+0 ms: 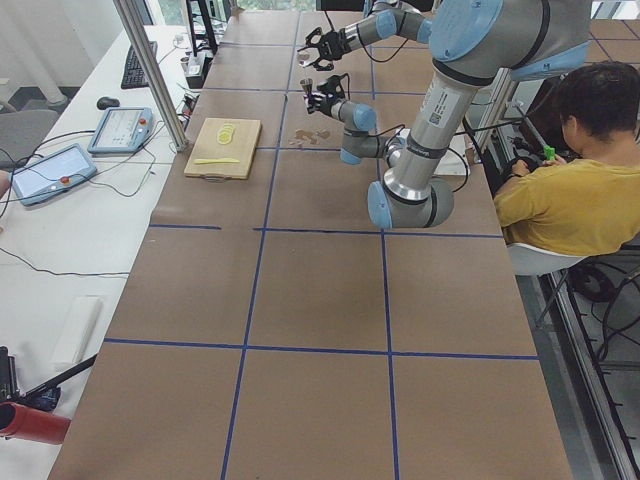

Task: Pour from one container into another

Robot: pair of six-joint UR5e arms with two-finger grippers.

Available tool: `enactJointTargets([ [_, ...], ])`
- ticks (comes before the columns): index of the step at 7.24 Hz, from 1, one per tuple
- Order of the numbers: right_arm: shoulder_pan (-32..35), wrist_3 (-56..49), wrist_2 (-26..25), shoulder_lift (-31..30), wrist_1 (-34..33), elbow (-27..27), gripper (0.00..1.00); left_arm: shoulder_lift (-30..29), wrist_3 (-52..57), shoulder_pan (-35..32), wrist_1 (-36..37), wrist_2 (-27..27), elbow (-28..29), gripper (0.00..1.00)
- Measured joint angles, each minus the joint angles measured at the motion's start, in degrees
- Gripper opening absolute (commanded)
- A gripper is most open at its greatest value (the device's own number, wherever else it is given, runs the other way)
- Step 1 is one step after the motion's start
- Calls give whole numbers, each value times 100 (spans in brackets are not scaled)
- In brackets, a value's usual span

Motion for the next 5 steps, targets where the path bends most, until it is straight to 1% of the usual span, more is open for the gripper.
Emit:
enactJointTargets([
  [3, -30, 72, -13, -44, 28, 147, 0, -1, 0, 0, -7, 0, -10, 0],
  [5, -54, 347, -6, -55, 48, 203, 0, 12, 0, 0, -8, 0, -49, 0],
])
